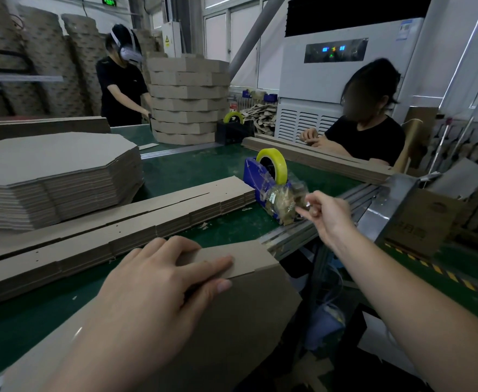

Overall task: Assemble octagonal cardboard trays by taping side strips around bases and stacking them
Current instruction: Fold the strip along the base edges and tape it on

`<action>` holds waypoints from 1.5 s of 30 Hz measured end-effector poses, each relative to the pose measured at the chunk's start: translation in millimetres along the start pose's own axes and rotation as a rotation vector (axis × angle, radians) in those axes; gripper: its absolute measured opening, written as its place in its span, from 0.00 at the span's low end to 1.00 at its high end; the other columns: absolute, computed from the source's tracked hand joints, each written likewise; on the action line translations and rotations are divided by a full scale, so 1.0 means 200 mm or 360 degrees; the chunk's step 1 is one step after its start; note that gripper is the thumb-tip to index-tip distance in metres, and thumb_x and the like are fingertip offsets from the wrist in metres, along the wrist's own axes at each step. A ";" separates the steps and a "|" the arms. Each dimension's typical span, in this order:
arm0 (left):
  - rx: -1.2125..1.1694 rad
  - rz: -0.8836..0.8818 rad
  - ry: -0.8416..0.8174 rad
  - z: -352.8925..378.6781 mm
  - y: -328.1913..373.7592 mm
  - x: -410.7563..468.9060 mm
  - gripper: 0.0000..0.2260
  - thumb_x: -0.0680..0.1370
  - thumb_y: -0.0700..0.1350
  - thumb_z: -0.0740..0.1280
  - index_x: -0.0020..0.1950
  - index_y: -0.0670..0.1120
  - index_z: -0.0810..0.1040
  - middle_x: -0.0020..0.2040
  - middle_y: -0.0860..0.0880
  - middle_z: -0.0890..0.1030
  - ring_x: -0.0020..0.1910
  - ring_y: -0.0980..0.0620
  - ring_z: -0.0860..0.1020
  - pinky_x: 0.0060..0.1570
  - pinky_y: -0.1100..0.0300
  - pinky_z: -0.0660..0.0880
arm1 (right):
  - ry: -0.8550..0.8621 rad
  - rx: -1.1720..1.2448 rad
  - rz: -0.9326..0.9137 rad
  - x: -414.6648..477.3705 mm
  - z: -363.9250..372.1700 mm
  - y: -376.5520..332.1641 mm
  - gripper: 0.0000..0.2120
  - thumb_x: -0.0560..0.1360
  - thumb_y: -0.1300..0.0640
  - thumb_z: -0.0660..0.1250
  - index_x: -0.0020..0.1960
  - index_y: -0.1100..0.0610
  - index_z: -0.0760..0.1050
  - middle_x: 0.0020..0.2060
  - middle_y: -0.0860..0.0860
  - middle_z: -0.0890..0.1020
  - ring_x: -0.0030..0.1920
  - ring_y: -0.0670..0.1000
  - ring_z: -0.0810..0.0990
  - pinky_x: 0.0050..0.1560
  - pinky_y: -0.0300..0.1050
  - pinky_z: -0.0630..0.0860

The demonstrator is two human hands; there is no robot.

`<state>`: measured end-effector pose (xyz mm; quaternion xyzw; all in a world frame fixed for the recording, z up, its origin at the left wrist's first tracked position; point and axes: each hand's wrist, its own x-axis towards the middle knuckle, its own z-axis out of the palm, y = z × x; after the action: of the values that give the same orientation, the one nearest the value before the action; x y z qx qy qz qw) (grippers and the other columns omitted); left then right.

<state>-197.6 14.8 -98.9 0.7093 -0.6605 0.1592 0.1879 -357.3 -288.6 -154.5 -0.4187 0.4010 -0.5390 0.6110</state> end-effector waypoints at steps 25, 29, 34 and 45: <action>0.0028 -0.0018 -0.0193 -0.03 0.04 0.00 0.16 0.76 0.58 0.53 0.49 0.58 0.80 0.51 0.56 0.80 0.47 0.49 0.79 0.44 0.52 0.75 | -0.0677 -0.0090 -0.0409 -0.97 0.16 -0.16 0.06 0.66 0.53 0.75 0.40 0.53 0.84 0.26 0.47 0.75 0.24 0.43 0.64 0.28 0.42 0.56; 0.0059 -0.0021 -0.0195 -0.03 0.04 -0.01 0.14 0.75 0.57 0.55 0.49 0.56 0.80 0.52 0.55 0.80 0.47 0.48 0.79 0.42 0.51 0.75 | -0.0581 0.0086 -0.0042 -1.13 0.20 0.00 0.10 0.60 0.56 0.79 0.37 0.58 0.83 0.19 0.45 0.65 0.20 0.43 0.58 0.22 0.37 0.53; 0.0040 -0.0011 -0.0199 -0.02 0.03 -0.02 0.15 0.76 0.57 0.55 0.51 0.57 0.80 0.53 0.54 0.80 0.50 0.48 0.79 0.44 0.50 0.76 | -0.0285 0.0263 0.0288 -1.18 0.26 0.11 0.10 0.56 0.48 0.74 0.28 0.55 0.81 0.19 0.46 0.62 0.19 0.43 0.57 0.20 0.35 0.54; -0.0025 0.0027 -0.0156 -0.04 0.04 -0.02 0.11 0.75 0.57 0.55 0.51 0.56 0.72 0.52 0.55 0.80 0.48 0.48 0.79 0.42 0.51 0.75 | -0.0232 0.0325 0.0444 -1.20 0.26 0.13 0.15 0.55 0.49 0.75 0.32 0.59 0.77 0.20 0.48 0.60 0.20 0.45 0.55 0.20 0.35 0.52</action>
<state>-206.6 22.3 -94.0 0.7090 -0.6762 0.1206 0.1596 -323.1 -44.4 -152.9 -0.3328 0.3530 -0.4553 0.7466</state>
